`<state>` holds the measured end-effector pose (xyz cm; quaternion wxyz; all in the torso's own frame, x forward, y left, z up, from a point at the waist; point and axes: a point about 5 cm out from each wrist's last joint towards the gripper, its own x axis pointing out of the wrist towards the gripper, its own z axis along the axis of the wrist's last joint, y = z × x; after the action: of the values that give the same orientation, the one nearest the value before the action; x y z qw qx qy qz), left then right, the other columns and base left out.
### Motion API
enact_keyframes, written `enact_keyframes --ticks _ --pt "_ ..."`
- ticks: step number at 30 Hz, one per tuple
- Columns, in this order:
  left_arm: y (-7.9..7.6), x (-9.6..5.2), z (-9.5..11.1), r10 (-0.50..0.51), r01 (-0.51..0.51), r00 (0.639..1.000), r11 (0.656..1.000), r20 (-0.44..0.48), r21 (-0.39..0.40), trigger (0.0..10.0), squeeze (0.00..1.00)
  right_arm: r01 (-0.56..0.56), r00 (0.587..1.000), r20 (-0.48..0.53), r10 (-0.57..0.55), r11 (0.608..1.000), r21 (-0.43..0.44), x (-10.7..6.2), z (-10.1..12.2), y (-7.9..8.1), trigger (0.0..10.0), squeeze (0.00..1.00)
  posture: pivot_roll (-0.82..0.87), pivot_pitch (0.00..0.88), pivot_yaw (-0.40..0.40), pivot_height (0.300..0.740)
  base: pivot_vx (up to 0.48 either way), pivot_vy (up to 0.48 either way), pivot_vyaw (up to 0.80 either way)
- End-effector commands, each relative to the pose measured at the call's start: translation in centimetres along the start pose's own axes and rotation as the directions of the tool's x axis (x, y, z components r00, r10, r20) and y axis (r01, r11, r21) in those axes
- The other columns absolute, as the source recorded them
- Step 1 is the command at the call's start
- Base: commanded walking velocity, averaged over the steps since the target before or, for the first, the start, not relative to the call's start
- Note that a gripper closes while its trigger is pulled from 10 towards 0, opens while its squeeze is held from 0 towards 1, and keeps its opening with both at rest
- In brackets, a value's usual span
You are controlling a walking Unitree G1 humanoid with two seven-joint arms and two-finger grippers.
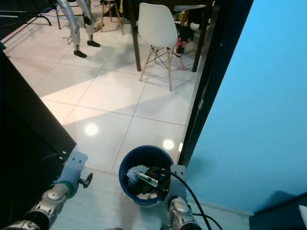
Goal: Clean up the room
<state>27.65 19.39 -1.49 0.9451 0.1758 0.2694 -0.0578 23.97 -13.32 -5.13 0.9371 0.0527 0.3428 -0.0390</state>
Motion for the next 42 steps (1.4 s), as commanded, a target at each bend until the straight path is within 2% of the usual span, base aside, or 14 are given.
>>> enact_keyframes --ticks 1,6,7,8,9,11,12,15,18,25,30,35,40,42 --pt "0.1 0.1 0.2 -0.013 0.013 1.000 0.999 -0.006 0.040 10.0 0.00 -0.005 1.000 0.031 0.006 0.999 -0.040 0.1 0.6 -0.2 10.0 0.00 0.20 0.037 0.141 0.740 0.000 0.000 0.00" --pt "-0.5 0.4 1.2 -0.043 0.042 0.999 0.998 0.027 0.055 10.0 0.00 -0.004 0.998 0.061 0.009 0.997 -0.083 0.2 1.3 -0.8 10.0 0.00 0.19 0.034 0.136 0.740 0.000 0.000 0.00" --pt "-1.1 0.5 1.3 -0.022 0.022 1.000 1.000 0.023 -0.014 10.0 0.00 0.008 0.998 0.062 -0.004 0.998 -0.066 0.2 1.2 -1.2 10.0 0.00 0.13 0.033 0.112 0.740 0.000 0.000 0.00" --pt "-1.9 0.4 0.7 -0.003 0.002 1.000 0.998 -0.007 -0.065 10.0 0.00 0.013 0.998 0.055 -0.010 0.998 -0.063 0.1 1.0 -1.5 10.0 0.00 0.12 0.034 0.134 0.740 0.000 0.000 0.00" --pt "-2.8 0.2 0.0 -0.009 0.005 0.999 0.996 -0.042 -0.086 10.0 0.00 0.015 0.999 0.053 -0.012 0.998 -0.060 0.1 0.8 -1.7 10.0 0.00 0.11 0.037 0.129 0.740 0.000 0.000 0.00" --pt "-2.8 0.2 0.0 -0.009 0.005 0.999 0.996 -0.042 -0.086 10.0 0.00 0.015 0.999 0.053 -0.012 0.998 -0.060 0.1 0.8 -1.7 10.0 0.00 0.11 0.037 0.129 0.740 0.000 0.000 0.00" --pt "-3.5 0.1 -0.4 -0.023 0.019 0.998 0.996 -0.053 -0.086 10.0 0.00 0.016 0.999 0.049 -0.013 0.999 -0.051 0.0 0.6 -1.8 10.0 0.00 0.10 0.028 0.128 0.740 0.000 0.000 0.00" --pt "-3.9 0.2 0.9 -0.051 0.054 0.998 0.996 0.036 -0.077 10.0 0.00 0.017 0.999 0.047 -0.013 0.998 -0.066 -0.1 0.3 -2.2 10.0 0.00 0.10 0.024 0.127 0.740 0.000 0.000 0.00" --pt "-4.5 0.2 0.6 -0.076 0.075 0.997 0.993 0.002 -0.087 10.0 0.00 0.041 0.999 0.035 -0.039 0.997 -0.067 -0.1 0.2 -2.9 10.0 0.00 0.07 0.015 0.124 0.740 0.000 0.000 0.00" --pt "-4.7 0.2 0.5 -0.078 0.077 0.997 0.994 -0.014 -0.083 10.0 0.00 0.049 0.998 0.035 -0.046 0.996 -0.079 -0.1 0.2 -3.1 10.0 0.00 0.06 0.010 0.113 0.740 0.000 0.000 0.00" --pt "-4.2 0.6 1.8 -0.035 0.037 0.999 0.993 0.026 -0.113 10.0 0.00 0.038 0.999 0.038 -0.034 0.994 -0.100 0.0 0.7 -3.5 10.0 0.00 0.06 0.000 0.106 0.740 0.000 0.000 0.00" --pt "-4.4 0.5 1.4 -0.041 0.042 0.999 0.993 0.008 -0.109 10.0 0.00 0.048 0.998 0.041 -0.045 0.995 -0.087 0.1 0.9 -3.6 10.0 0.00 0.05 0.000 0.117 0.740 0.000 0.000 0.00" --pt "-4.1 0.5 1.3 -0.039 0.039 0.999 0.993 0.001 -0.115 10.0 0.00 0.020 1.000 0.023 -0.017 0.990 -0.138 0.0 0.4 -3.1 10.0 0.00 0.05 0.015 0.124 0.740 0.000 0.000 0.00" --pt "-4.1 0.5 1.2 -0.039 0.038 0.999 0.992 -0.005 -0.120 10.0 0.00 0.044 0.999 0.027 -0.041 0.993 -0.109 -0.1 0.3 -3.5 10.0 0.00 0.05 0.013 0.124 0.740 0.000 0.000 0.00"
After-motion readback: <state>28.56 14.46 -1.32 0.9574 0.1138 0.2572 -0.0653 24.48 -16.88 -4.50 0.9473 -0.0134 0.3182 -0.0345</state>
